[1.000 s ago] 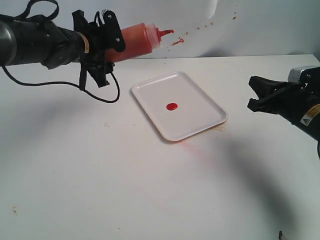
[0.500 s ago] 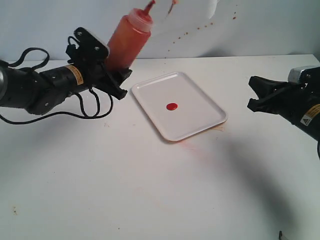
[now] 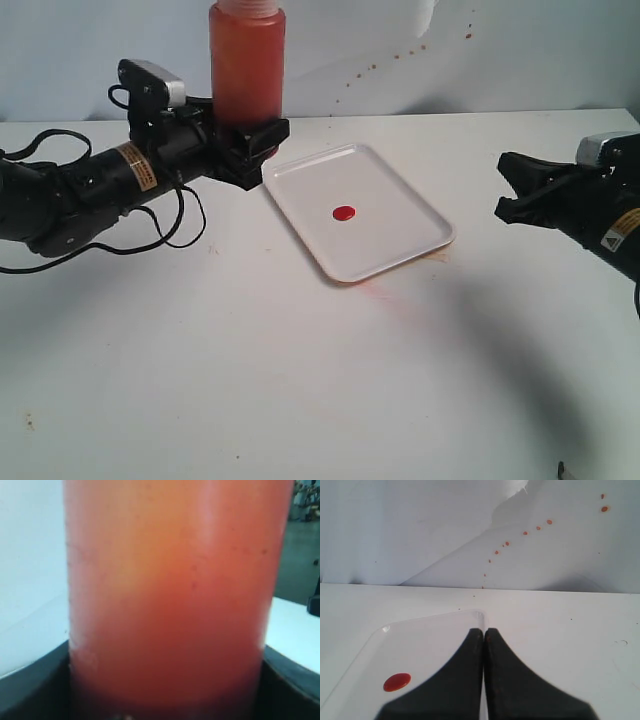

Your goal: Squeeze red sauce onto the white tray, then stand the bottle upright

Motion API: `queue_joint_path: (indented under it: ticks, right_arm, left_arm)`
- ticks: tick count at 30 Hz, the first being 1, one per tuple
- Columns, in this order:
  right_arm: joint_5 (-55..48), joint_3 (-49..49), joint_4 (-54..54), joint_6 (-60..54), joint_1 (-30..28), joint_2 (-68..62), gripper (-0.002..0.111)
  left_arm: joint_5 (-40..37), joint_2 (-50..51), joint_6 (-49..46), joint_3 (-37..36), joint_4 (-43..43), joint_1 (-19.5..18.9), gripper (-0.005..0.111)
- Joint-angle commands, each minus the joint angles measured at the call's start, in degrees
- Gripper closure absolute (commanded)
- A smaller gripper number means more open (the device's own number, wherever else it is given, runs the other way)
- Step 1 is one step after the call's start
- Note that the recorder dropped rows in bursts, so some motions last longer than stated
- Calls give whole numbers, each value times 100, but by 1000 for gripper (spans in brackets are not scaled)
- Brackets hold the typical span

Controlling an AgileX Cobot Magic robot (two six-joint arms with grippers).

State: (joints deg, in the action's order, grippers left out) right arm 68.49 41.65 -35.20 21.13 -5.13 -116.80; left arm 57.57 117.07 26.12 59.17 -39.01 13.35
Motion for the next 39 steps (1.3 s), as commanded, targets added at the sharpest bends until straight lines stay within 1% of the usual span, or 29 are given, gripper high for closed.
queue_joint_path:
  ticks: [1, 2, 7, 9, 11, 13, 14, 15, 16, 17, 19, 20, 23, 27, 29, 30, 32, 34, 36, 37, 39]
  right_arm:
    - [67, 21, -17, -6, 4, 40, 108]
    - [67, 21, -17, -6, 4, 40, 108]
    - [66, 21, -17, 14, 4, 40, 108]
    - [66, 21, -17, 14, 4, 40, 108]
    - [66, 21, -40, 10, 4, 40, 108]
    - [78, 21, -38, 10, 4, 40, 108]
    - [103, 21, -38, 10, 4, 40, 108]
    - [103, 21, -38, 10, 4, 40, 108]
    - [102, 21, -54, 10, 4, 40, 108]
    - [102, 21, -53, 21, 4, 40, 108]
    - [126, 21, -53, 34, 4, 40, 108]
    - [127, 21, -76, 75, 4, 40, 108]
    - [147, 37, -331, 377, 67, 40, 108]
    - [147, 307, -851, 296, 442, 40, 107]
    - [34, 554, -1063, 296, 718, 40, 98]
    - [-109, 683, -1206, 296, 874, 40, 91]
    - [-293, 873, -1331, 296, 1195, 40, 71]
    - [-342, 1041, -1391, 285, 1518, 40, 39]
    - [-342, 1192, -1526, 272, 1771, 40, 12]
    - [-351, 1277, -1614, 317, 1898, 40, 3]
    - [-364, 1406, -1710, 515, 2128, 40, 4]
  left_arm:
    - [1132, -101, 476, -92, 70, -9, 107]
    - [1239, -101, 543, -119, 70, -9, 107]
    - [1239, -101, 685, -292, 28, -9, 107]
    - [1239, -101, 685, -451, 28, -82, 107]
    - [1239, -91, 637, -580, -77, -281, 107]
    - [1239, -91, 637, -700, -346, -553, 107]
    - [1239, -91, 637, -715, -782, -740, 107]
    - [1239, -91, 637, -715, -1084, -844, 107]
    - [1239, -91, 608, -715, -1652, -1017, 107]
    - [1239, -78, 383, -715, -1998, -1164, 107]
    - [1239, -78, 447, -715, -2200, -1325, 107]
    - [1239, -78, 513, -715, -2298, -1369, 107]
    - [1239, -78, 527, -715, -2987, -1409, 107]
    - [1239, -78, 527, -715, -3102, -1409, 107]
    - [1239, -78, 527, -715, -3102, -1409, 107]
    - [1239, -78, 527, -715, -3102, -1409, 107]
    - [1239, -78, 536, -715, -3188, -1409, 107]
    - [1239, -78, 536, -715, -3367, -1409, 107]
    - [1239, -78, 536, -715, -3431, -1409, 107]
    - [1239, -78, 536, -715, -3431, -1409, 107]
    - [1239, -78, 536, -715, -3407, -1409, 107]
